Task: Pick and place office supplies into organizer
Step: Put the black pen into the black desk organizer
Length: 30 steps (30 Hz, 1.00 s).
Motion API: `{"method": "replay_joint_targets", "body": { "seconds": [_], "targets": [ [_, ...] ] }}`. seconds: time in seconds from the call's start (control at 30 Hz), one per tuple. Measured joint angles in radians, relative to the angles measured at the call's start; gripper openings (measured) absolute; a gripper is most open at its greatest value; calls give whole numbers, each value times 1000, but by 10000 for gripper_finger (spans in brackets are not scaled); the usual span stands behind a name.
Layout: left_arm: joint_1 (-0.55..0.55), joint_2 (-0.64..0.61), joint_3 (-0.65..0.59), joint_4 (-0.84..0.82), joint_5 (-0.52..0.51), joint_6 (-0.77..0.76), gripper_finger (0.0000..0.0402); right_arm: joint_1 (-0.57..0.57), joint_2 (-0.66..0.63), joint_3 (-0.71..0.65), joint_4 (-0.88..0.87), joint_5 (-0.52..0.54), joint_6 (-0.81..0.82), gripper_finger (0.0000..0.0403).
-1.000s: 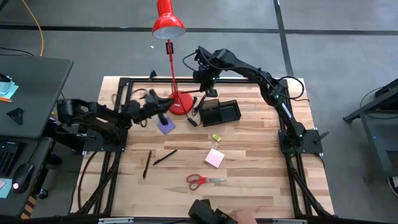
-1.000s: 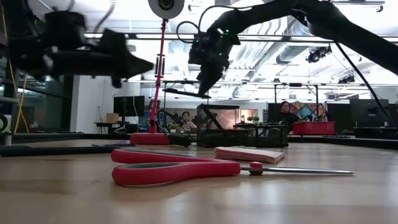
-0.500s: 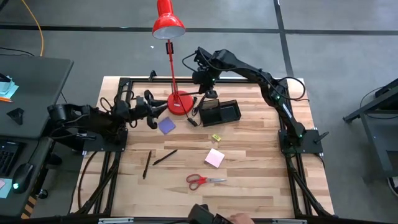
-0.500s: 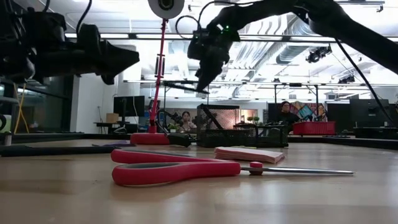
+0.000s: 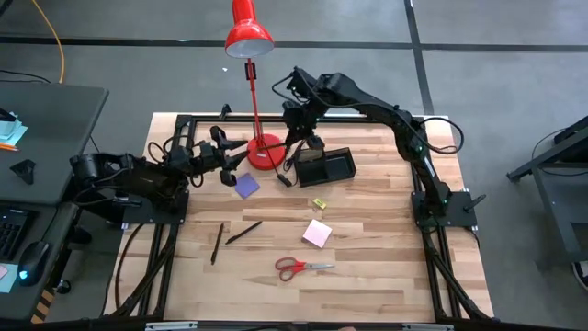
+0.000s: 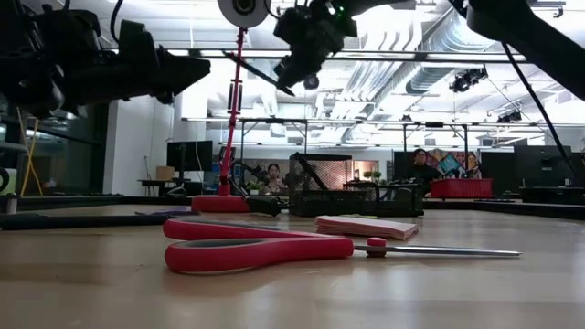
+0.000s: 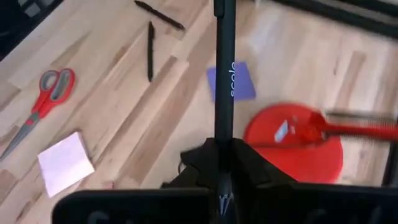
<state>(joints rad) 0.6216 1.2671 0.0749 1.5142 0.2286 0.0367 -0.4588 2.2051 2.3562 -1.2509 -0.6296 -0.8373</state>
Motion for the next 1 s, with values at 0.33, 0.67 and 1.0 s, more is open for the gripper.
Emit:
{"method": "replay_joint_targets", "body": {
  "seconds": [0.33, 0.67, 1.0],
  "targets": [
    [0, 0, 35, -48, 117, 47, 140, 62, -1, 0, 72, 26, -6, 0],
    [0, 0, 41, -52, 220, 84, 140, 86, -2, 0, 130, 26, -1, 0],
    [0, 0, 103, -52, 281, 60, 141, 93, -2, 0, 172, 44, 11, 0]
  ]
}}
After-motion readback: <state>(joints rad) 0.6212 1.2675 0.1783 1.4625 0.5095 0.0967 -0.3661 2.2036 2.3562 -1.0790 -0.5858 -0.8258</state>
